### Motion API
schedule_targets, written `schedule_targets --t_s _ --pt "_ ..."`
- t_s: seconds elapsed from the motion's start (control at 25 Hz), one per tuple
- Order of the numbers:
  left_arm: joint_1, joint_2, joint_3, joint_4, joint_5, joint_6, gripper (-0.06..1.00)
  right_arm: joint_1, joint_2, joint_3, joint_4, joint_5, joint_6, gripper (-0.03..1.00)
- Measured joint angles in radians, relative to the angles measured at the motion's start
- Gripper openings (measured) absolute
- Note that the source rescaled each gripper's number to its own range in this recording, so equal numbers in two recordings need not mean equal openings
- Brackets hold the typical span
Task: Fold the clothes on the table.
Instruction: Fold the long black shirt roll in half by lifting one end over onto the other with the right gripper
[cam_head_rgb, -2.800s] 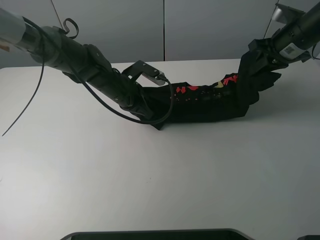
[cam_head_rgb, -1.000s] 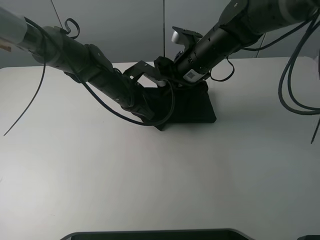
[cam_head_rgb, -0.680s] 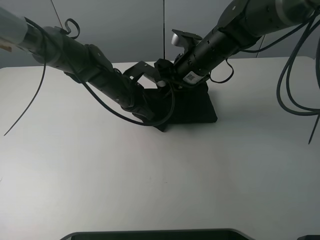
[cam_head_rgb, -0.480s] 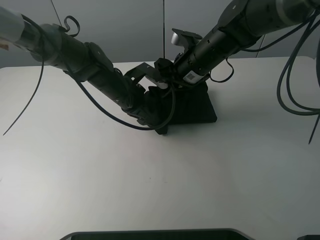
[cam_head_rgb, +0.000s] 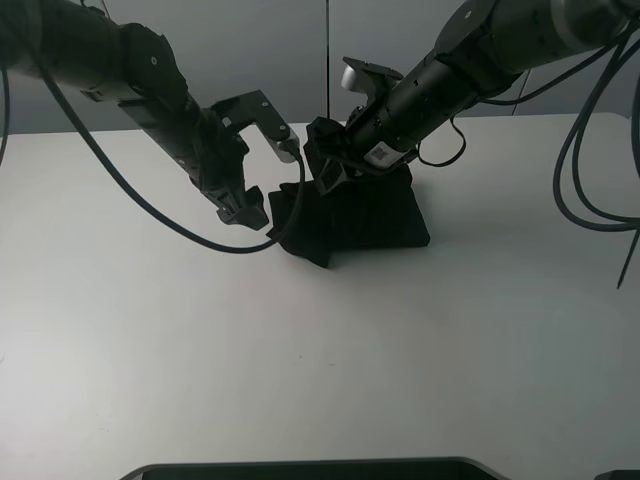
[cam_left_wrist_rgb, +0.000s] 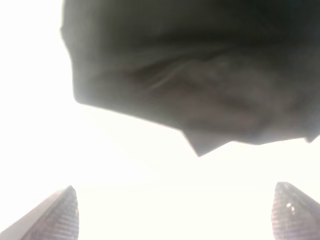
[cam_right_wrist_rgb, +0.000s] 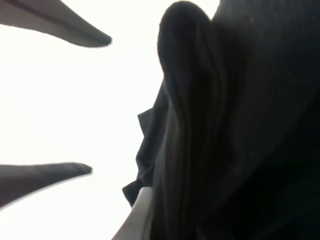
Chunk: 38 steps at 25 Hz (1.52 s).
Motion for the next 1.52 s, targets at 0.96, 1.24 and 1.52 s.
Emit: schedule_targets --t_s 0.96,1.24,1.52 --pt "0.096 -0.497 0.0 0.11 -0.041 -0.126 1.0 0.002 0.066 0.0 0.341 0.046 -0.31 0.75" --pt "0.096 -0.519 0.002 0.118 -0.032 -0.126 1.0 0.002 0.066 0.0 0.369 0.113 -0.376 0.5" --pt "0.096 -0.519 0.002 0.12 -0.042 -0.126 1.0 0.01 0.066 0.0 0.371 0.101 -0.386 0.25"
